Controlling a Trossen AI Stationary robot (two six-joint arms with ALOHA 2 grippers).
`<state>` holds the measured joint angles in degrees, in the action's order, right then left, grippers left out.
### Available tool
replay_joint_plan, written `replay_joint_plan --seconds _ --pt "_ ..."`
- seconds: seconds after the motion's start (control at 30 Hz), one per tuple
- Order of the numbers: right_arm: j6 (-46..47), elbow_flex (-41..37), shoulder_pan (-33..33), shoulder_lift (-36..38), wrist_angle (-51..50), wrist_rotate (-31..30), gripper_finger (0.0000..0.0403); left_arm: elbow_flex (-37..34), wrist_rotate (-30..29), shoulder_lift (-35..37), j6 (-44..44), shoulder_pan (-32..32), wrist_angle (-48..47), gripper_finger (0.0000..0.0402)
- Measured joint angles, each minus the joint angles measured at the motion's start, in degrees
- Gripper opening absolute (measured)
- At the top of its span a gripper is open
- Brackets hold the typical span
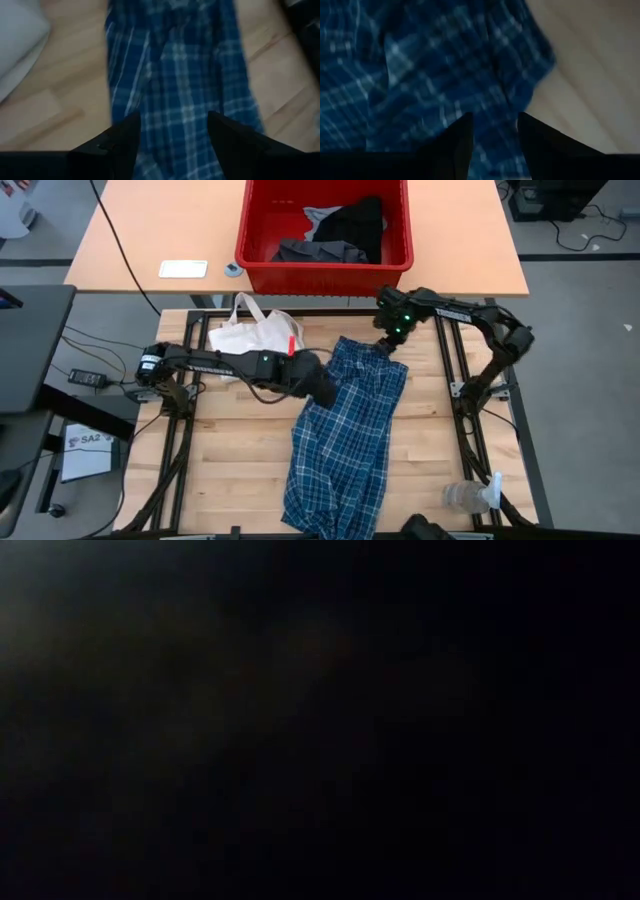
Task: Fold laundry
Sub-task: Fold the blue pants
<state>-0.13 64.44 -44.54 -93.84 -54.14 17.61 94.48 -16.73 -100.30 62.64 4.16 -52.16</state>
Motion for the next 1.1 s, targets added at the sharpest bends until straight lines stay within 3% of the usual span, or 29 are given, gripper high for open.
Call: replay_joint_plan --seconds 0.2,0.37,0.53,0.83,1.0,1.1 --pt "2.5 -8.4 0.6 7.2 2.2 0.1 0.016 0.0 2.6 -1.0 -4.1 -2.8 1.8 0.0235" --pt "5.1 -14.6 4.5 8.4 8.4 0.3 0.016 0.0 4.9 -1.0 -5.3 -3.1 2.5 0.0235" --pt "6.6 -18.0 7.3 6.8 16.6 -4.0 0.016 0.2 6.0 -3.0 -7.3 -2.6 8.9 0.0225" --pt "8.1 -14.5 4.8 -3.8 30.3 -7.2 0.015 0.0 11.9 -9.9 -9.7 -2.7 9.9 0.0191" --pt "7.0 -8.3 1.8 -8.4 30.4 -10.2 0.0144 0.0 11.9 -10.9 -11.1 -2.4 4.4 0.0187" --pt "5.8 -3.8 0.1 -8.4 25.7 -8.3 0.0144 0.0 11.9 -10.8 -11.4 -2.2 -1.8 0.0187"
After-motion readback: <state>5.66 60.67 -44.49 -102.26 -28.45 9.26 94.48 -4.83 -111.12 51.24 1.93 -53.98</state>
